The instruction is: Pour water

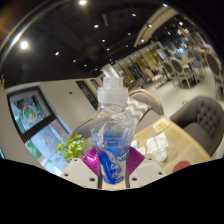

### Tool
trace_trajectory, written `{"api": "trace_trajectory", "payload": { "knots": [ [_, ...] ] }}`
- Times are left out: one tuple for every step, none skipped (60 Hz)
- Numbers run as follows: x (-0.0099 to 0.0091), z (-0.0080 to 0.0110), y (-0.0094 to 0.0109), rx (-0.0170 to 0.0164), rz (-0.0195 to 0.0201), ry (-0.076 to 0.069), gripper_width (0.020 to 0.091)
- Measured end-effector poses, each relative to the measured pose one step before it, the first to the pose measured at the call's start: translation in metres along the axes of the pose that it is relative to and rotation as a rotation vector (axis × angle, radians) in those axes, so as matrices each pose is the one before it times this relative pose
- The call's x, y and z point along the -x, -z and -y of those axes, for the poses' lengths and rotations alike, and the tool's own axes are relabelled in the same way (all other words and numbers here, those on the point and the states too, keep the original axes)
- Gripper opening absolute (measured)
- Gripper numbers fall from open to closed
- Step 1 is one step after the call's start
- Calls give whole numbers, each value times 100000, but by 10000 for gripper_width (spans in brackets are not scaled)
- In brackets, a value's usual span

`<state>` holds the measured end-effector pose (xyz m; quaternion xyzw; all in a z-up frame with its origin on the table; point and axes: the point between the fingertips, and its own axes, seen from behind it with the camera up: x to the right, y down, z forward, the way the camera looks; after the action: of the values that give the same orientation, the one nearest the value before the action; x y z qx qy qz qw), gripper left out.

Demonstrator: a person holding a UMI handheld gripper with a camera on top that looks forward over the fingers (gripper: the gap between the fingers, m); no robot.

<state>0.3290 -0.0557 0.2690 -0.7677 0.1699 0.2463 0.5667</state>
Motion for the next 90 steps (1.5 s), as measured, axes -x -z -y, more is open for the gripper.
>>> {"api": "trace_trajectory", "payload": {
  "knots": [
    [-564, 613, 164, -1050, -1590, 6105, 304],
    [-563, 469, 124, -911, -1700, 5927, 304],
    [-613, 411, 35, -824, -1727, 5600, 304],
    [-824, 142, -111, -778, -1767, 5164, 304],
    [-828, 777, 1118, -563, -1653, 4766, 302],
    [-902, 104, -206, -618, -1566, 4408, 303],
    [-836, -203, -222, -38, -1622, 3926, 304],
    [-759, -322, -206, 243, -1656, 3557, 307],
    [-749, -390, -234, 503, -1602, 3179, 307],
    [-678, -539, -298, 572, -1554, 2703, 307],
    [-629, -597, -308, 665, -1453, 2325, 308],
    [-1138, -266, 1080, 420, -1030, 2102, 308],
    [-642, -588, -274, 781, -1279, 1598, 308],
    [-590, -626, -275, 677, -1245, 1319, 308],
    [-588, -571, -608, 450, -1075, 823, 308],
    [-485, -651, -339, 775, -1037, 663, 308],
    [-470, -634, -296, 910, -860, 551, 307],
    [-431, -630, -247, 846, -662, 509, 307],
    [-365, -629, -295, 752, -566, 354, 308],
    [-346, -584, -291, 602, -589, 204, 308],
    [-500, -1112, -261, 427, -509, 144, 308],
    [-405, -503, 6, 742, -448, 250, 308],
    [-239, -431, -325, 672, -506, 269, 309],
    [-253, -520, -290, 699, -520, 437, 308],
    [-203, -488, -252, 613, -422, 603, 308],
    [-187, -432, -235, 392, -266, 482, 308],
    [-173, -457, -266, 254, -159, 309, 308],
    [-134, -663, -602, 115, 30, 94, 309],
    [-125, -492, -265, 417, -103, 212, 308],
    [-93, -511, -245, 600, -87, 241, 308],
    [-101, -485, -179, 633, -10, 180, 307],
    [-99, -429, -163, 429, 1, -11, 307],
    [-316, -380, -10, 178, -175, -119, 308],
    [-242, -345, -149, 69, -317, -136, 307],
    [-215, -355, -204, 214, -294, -146, 307],
    [-175, -331, -174, 347, -164, -247, 309],
    [-125, -330, -180, 364, -58, -332, 308],
    [169, -238, -624, 249, 76, -343, 308],
    [-36, -308, -173, 212, 28, -506, 307],
    [-75, -331, -166, 228, -42, -515, 307],
    [-320, -249, 193, 225, -56, -431, 321],
    [-83, -339, -91, 358, -155, -408, 327],
    [-14, -407, -118, 671, 13, -274, 328],
    [8, -461, -119, 805, 107, -336, 329],
    [39, -592, -94, 1295, 184, -466, 339],
    [13, 328, 101, -1841, -85, -412, 348],
    [59, 56, 128, -1744, 98, -667, 359],
    [36, -341, 60, 264, 70, -430, 362],
    [-136, 35, 69, -776, -471, -435, 373],
    [-41, 5, 31, -470, -188, -939, 389],
    [9, -55, 53, -106, 49, -1010, 395],
    [-44, -54, 51, -28, -183, -646, 413],
    [-32, 19, 73, -221, -30, -534, 427],
    [-285, 45, -869, -251, 406, -595, 442],
    [98, 67, 451, 195, -19, -319, 454],
    [28, -13, 220, 295, 60, -196, 464],
    [34, -28, 103, 458, 181, -83, 478],
    [8, -19, 71, 602, 97, 75, 493],
    [10, -73, 27, 940, -4, 138, 507],
    [10, -543, -622, 1449, -31, -59, 523],
    [-27, -177, 90, 2214, -342, 232, 552],
    [-164, -260, 56, 1968, -292, 260, 601],
    [-55, -259, 75, 2116, -344, 251, 669],
    [-27, -242, 131, 1877, -236, 224, 742],
    [36, -195, 158, 1516, -107, 171, 809],
    [62, -158, 174, 1320, 124, 81, 869],
    [-116, -178, 239, 1374, -389, 111, 862],
    [-17, -187, 266, 1393, -68, 213, 846],
    [44, -679, -721, 1293, -652, 169, 836],
    [-128, -105, 879, 1377, -854, 462, 839],
    [-126, -67, 458, 977, -767, 488, 850],
    [-55, -40, 491, 849, -565, 529, 856],
    [-70, -68, 539, 914, -471, 483, 855],
    [-35, -82, 550, 952, -375, 477, 852],
    [-17, -103, 557, 955, -240, 377, 850],
    [-3, -78, 595, 897, -179, 207, 849],
    [-17, 16, 208, 1023, 92, 138, 847],
    [169, -171, 692, 880, 262, 106, 847],
    [285, -305, 287, 804, 245, 215, 851],
    [242, -23, 536, 770, 236, 159, 851],
    [109, -82, 672, 555, 123, 73, 851],
    [106, -72, 695, 452, 139, 6, 854],
    [148, -92, 708, 512, 312, 18, 853],
    [170, -84, 714, 469, 350, -1, 853],
    [-75, 113, 878, 593, 246, 0, 853],
    [73, -59, 734, 326, 49, -88, 852],
    [103, -63, 770, 543, 27, -66, 851],
    [114, -126, 663, 609, 169, -45, 852],
    [85, -159, 756, 727, 5, -163, 853],
    [51, -110, 716, 605, -198, -358, 854]
  ]
}}
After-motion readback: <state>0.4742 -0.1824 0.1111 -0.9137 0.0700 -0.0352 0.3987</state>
